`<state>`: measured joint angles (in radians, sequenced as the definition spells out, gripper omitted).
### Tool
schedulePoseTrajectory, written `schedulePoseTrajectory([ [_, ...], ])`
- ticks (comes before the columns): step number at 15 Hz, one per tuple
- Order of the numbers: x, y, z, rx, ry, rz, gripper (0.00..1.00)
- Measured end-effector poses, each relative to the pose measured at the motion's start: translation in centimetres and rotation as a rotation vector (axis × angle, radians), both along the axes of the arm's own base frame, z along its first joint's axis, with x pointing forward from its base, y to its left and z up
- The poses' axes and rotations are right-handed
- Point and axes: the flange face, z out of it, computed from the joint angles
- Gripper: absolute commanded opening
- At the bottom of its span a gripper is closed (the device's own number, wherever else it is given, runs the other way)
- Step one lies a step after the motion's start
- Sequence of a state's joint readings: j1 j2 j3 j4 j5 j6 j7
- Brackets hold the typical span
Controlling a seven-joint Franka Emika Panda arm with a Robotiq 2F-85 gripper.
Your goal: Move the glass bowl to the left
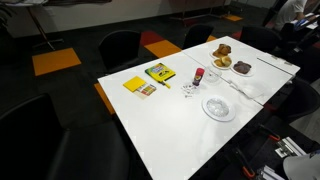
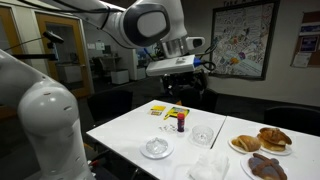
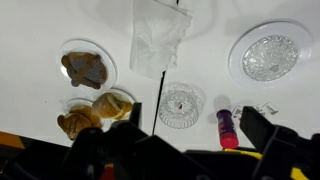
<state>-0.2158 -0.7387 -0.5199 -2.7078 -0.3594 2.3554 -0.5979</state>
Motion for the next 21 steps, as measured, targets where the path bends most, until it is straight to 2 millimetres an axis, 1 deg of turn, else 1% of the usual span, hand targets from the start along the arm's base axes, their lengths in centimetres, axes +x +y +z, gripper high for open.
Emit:
schedulePoseTrajectory([
  [13, 0.1, -0.1, 0.0, 0.001, 0.002, -0.002, 1.0],
  [17, 0.7, 1.0, 0.3, -0.004, 0.002, -0.029, 1.0],
  [19, 0.9, 1.2, -0.1, 0.002, 0.011, -0.04, 1.0],
  [21, 1.0, 1.0, -0.8, 0.022, 0.022, -0.056, 1.0],
])
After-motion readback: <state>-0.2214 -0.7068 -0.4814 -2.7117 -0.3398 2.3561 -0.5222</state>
